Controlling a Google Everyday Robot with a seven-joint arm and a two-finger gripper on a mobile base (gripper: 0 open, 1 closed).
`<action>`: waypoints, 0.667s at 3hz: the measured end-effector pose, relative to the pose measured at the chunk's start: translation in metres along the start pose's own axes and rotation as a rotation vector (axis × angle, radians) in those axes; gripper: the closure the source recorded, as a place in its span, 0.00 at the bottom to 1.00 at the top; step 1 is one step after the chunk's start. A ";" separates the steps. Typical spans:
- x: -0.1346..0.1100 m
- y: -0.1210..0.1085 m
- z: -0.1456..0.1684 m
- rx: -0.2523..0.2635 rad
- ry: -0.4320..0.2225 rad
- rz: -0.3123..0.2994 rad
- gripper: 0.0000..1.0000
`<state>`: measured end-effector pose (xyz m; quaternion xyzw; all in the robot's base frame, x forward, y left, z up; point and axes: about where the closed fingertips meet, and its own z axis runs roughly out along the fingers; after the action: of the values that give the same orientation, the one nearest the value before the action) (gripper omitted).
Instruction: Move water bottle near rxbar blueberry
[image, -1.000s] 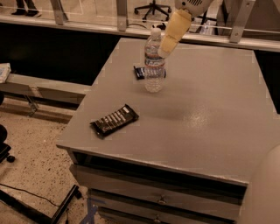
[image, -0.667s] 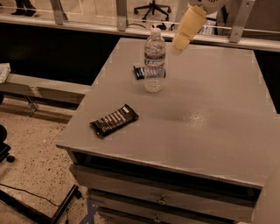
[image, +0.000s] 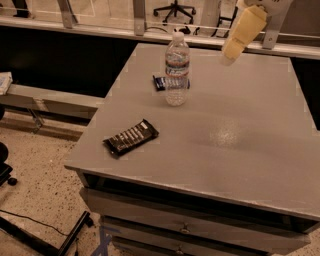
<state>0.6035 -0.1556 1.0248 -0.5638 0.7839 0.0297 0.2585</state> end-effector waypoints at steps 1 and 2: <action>0.022 0.008 -0.013 0.024 0.004 0.032 0.00; 0.047 0.018 -0.019 0.050 0.014 0.103 0.00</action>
Offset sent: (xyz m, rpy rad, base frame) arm -0.0628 -0.0690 -0.0278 0.0277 0.0179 -0.2256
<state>0.5693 -0.1957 1.0157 -0.5164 0.8140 0.0193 0.2652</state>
